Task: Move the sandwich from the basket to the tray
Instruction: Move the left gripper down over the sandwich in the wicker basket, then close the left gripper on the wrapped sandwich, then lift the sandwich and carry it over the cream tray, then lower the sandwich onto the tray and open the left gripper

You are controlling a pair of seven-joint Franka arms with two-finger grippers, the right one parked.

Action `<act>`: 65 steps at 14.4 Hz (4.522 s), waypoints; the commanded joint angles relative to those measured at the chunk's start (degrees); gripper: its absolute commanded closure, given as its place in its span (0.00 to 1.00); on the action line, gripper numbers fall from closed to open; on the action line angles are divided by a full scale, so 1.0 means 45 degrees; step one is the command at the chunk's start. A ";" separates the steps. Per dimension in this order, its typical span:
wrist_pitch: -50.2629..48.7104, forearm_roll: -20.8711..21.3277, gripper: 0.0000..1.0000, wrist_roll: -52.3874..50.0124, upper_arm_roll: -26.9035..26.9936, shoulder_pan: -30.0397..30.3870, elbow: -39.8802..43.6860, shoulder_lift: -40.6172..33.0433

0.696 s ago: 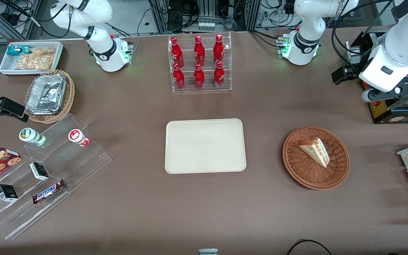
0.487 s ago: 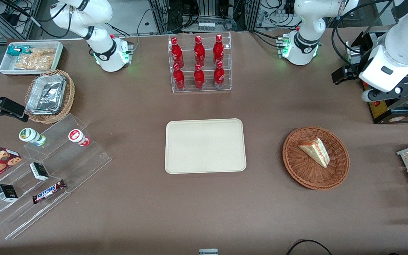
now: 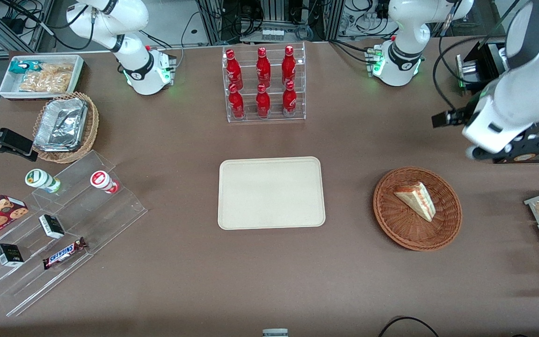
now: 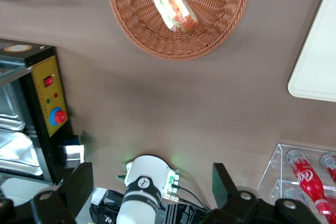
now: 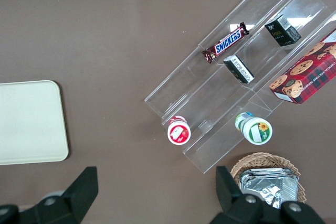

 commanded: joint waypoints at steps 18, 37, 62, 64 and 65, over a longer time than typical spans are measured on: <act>1.1386 0.0012 0.00 -0.4121 0.0716 0.0885 -0.7439 0.2034; 1.0356 0.0031 0.89 -0.6269 0.0169 -0.1433 -0.4104 0.2817; 1.0511 0.0871 0.58 -0.7754 0.0228 -0.8723 0.0273 0.7309; 1.0511 0.0871 0.06 -0.7793 0.0247 -0.8704 0.0312 0.7289; 1.0685 0.0832 0.00 -0.7929 0.0266 -0.8684 0.0332 0.7289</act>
